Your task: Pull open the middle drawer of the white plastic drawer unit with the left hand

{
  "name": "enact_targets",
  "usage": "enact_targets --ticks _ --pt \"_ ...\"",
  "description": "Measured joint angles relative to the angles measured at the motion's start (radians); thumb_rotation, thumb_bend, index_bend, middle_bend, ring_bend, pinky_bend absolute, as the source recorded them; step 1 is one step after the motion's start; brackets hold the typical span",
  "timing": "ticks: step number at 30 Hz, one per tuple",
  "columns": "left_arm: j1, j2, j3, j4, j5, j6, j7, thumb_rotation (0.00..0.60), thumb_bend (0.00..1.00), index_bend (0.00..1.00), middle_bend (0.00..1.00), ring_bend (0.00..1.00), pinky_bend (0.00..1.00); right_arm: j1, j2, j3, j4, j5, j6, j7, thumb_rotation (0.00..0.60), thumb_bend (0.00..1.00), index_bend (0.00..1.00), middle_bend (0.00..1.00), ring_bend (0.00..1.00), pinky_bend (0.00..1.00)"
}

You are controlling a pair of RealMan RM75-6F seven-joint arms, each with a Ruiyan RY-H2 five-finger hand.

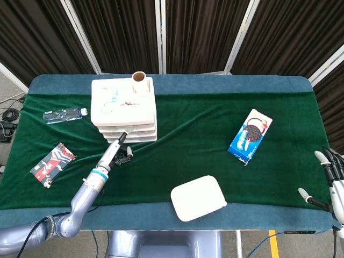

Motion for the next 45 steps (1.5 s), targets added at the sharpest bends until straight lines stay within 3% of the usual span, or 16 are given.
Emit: enact_targets --ticks 45 --pt "0.023 0.025 0.041 -0.074 0.076 0.02 -0.005 0.6 0.95 0.0 0.83 0.7 0.75 -0.003 0.002 0.001 -0.003 -0.002 0.007 -0.002 0.6 0.08 0.06 0.0 0.0 0.0"
